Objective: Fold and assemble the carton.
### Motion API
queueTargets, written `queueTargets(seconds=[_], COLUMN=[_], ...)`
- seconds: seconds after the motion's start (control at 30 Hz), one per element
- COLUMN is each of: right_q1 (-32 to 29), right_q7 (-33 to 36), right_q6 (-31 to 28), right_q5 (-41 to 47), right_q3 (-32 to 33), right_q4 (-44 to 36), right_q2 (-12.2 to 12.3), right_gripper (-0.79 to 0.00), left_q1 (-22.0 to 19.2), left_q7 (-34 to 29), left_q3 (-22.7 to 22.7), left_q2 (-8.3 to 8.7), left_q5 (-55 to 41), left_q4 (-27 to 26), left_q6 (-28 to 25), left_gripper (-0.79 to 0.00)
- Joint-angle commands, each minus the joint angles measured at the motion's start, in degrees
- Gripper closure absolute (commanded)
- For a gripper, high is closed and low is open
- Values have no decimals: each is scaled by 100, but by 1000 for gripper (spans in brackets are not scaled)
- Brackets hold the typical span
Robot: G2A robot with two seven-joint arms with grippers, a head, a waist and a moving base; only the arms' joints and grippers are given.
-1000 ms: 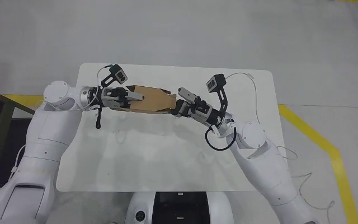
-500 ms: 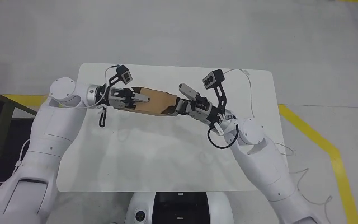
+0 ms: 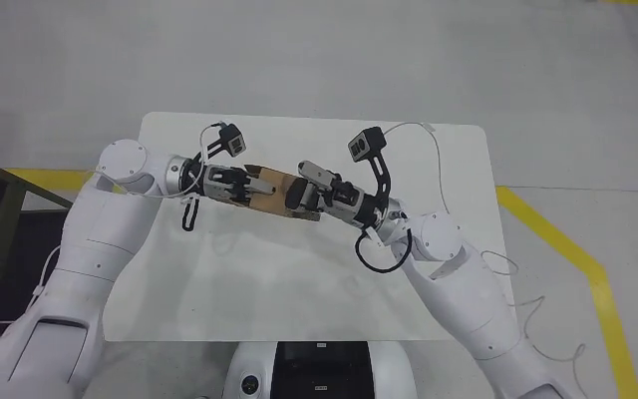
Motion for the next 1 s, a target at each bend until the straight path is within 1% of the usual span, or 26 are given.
queueTargets(seconds=[0.0, 0.2, 0.43, 0.53, 0.77, 0.97], right_q1=[20, 5, -79, -238, -701, -926], right_q7=[-35, -167, -300, -369, -416, -415], right_q6=[56, 199, 170, 132, 192, 183], right_q5=[-168, -391, -469, -510, -634, -610], right_q3=[-2, -66, -41, 101, 436, 503], right_q4=[-27, -99, -188, -330, -648, -745], right_q2=[3, -9, -16, 14, 103, 130], right_gripper=[-785, -785, -785, -785, -785, -785], left_q1=[18, 118, 177, 189, 199, 206], left_q7=[-35, -67, -67, -67, -67, -67], left_q3=[5, -5, -3, -8, -36, -21], left_q2=[3, 28, 78, 115, 213, 271], left_q5=[17, -81, -259, -411, -674, -1079], left_q4=[-52, -230, -300, -299, -231, -168], left_q6=[2, 89, 222, 326, 391, 509], left_gripper=[0, 0, 0, 0, 0, 0])
